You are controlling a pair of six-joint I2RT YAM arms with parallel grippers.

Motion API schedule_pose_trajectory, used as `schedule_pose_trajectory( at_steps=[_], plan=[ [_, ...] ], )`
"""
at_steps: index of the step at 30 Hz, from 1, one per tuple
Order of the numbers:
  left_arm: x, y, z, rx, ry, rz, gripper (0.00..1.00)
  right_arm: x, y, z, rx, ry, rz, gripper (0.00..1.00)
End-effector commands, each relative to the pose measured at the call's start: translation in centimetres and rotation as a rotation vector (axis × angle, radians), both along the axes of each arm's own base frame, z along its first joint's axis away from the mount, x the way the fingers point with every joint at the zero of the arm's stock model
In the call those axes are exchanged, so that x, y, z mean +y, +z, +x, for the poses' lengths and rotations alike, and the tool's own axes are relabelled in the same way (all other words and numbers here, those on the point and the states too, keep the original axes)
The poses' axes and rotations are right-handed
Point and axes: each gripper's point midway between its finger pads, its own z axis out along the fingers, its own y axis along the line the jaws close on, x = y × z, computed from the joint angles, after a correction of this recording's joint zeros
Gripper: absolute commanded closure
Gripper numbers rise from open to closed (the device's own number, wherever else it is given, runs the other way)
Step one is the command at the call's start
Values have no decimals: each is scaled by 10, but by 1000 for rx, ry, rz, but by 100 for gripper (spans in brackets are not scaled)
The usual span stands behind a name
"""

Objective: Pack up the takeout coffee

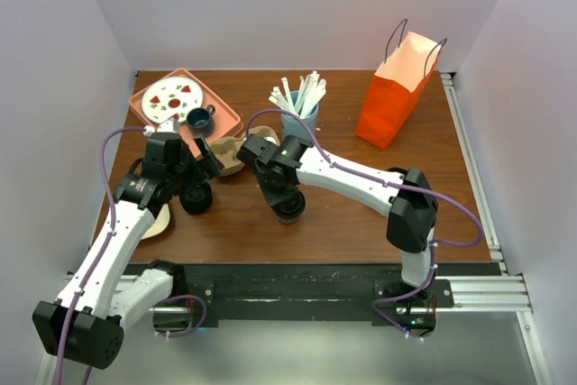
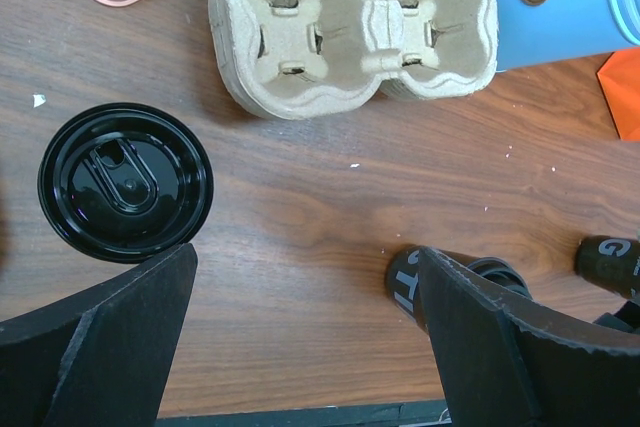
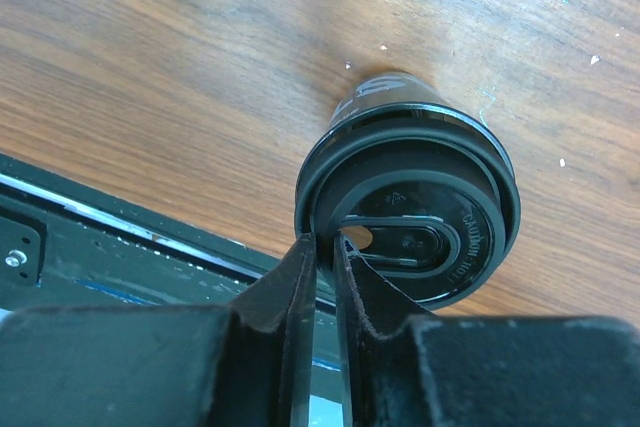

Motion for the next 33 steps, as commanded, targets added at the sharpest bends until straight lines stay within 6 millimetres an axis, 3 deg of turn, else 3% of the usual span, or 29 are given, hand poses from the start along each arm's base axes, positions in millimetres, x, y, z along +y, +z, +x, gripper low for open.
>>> schedule_pose_trajectory(
  at_steps=[1,8,19,24,25,26,27,28,29,33],
  plan=[
    [-3,14,6,-47,-25,-4,3,6,10,4,-39,-4,25,84],
    [-10,14,4,-53,-56,-33,3,5,16,5,-45,-8,32,78],
    [-36,12,-4,-69,-231,-102,7,-1,63,12,-111,-32,74,64],
    [-62,5,-15,-67,-373,-197,12,-19,88,25,-133,28,140,49],
    [-70,6,-17,-80,-410,-231,14,-26,81,24,-103,45,150,36],
    [-73,-3,-21,-59,-419,-253,15,-41,91,35,-107,33,195,29],
    [-77,-6,-24,-47,-432,-269,16,-39,94,32,-60,59,267,26],
    [-82,-5,-25,-52,-461,-293,18,-48,84,30,-25,64,275,25],
    [-86,-9,-28,-42,-476,-304,19,-61,94,35,-45,67,320,25],
    [-102,-16,-33,-25,-560,-351,21,-70,73,25,28,145,375,25]
  ],
)
